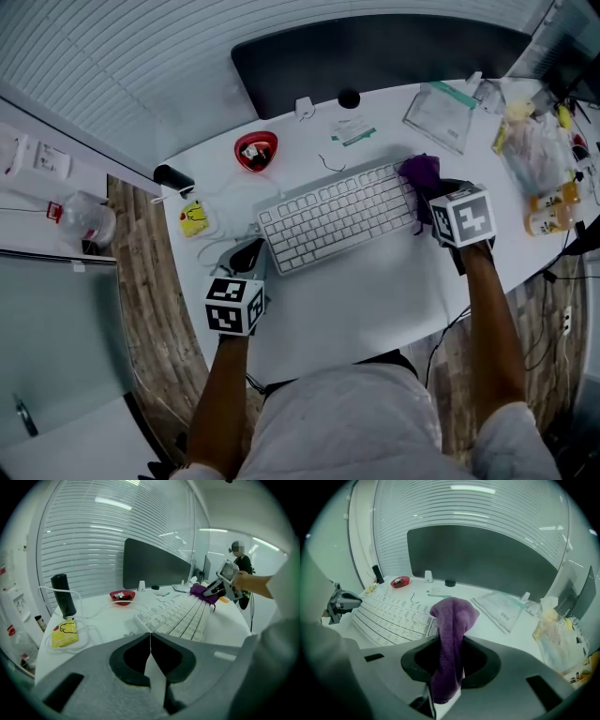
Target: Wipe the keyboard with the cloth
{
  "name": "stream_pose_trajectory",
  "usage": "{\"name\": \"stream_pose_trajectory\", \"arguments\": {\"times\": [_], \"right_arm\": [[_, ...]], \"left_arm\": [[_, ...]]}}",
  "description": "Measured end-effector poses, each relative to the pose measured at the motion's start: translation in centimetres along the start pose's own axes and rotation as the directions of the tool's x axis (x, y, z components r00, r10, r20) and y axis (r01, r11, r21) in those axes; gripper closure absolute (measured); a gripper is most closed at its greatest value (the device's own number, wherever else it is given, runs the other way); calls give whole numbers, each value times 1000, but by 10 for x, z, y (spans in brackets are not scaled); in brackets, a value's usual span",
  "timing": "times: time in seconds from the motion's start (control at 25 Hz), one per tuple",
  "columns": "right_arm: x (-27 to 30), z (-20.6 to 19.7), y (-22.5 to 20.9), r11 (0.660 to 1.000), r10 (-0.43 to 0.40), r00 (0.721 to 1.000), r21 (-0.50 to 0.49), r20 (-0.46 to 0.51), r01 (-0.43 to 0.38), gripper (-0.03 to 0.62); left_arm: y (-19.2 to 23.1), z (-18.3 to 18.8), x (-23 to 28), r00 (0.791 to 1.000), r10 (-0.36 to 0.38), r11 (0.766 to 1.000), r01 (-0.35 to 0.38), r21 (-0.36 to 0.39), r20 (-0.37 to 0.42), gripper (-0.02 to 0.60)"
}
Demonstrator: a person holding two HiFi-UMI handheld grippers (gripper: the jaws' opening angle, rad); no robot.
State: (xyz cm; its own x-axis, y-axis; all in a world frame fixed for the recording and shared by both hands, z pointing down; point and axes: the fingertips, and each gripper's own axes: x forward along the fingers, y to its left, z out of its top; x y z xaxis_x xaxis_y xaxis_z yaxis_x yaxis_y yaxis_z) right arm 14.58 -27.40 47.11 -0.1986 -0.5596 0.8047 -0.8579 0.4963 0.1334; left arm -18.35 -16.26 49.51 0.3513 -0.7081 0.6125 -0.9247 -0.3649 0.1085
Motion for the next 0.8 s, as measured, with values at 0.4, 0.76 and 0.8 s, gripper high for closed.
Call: {"name": "stream_pose_trajectory", "arguments": {"times": [0.4, 0.76, 0.8], "right_arm": [[-41, 38, 214, 938, 342, 932, -102, 117, -331, 508], [-20, 43, 313, 878, 390, 921, -308, 16, -366, 508], [-19, 42, 311, 879, 383, 924, -315, 13, -359, 508]], "left_arm": [[6, -12, 5, 1000, 21, 999, -22, -38, -23, 566], [5, -5, 2, 1000, -10, 999, 10, -33, 4, 565], [3, -3, 1, 1000, -15, 999, 16, -31, 10, 565]]}}
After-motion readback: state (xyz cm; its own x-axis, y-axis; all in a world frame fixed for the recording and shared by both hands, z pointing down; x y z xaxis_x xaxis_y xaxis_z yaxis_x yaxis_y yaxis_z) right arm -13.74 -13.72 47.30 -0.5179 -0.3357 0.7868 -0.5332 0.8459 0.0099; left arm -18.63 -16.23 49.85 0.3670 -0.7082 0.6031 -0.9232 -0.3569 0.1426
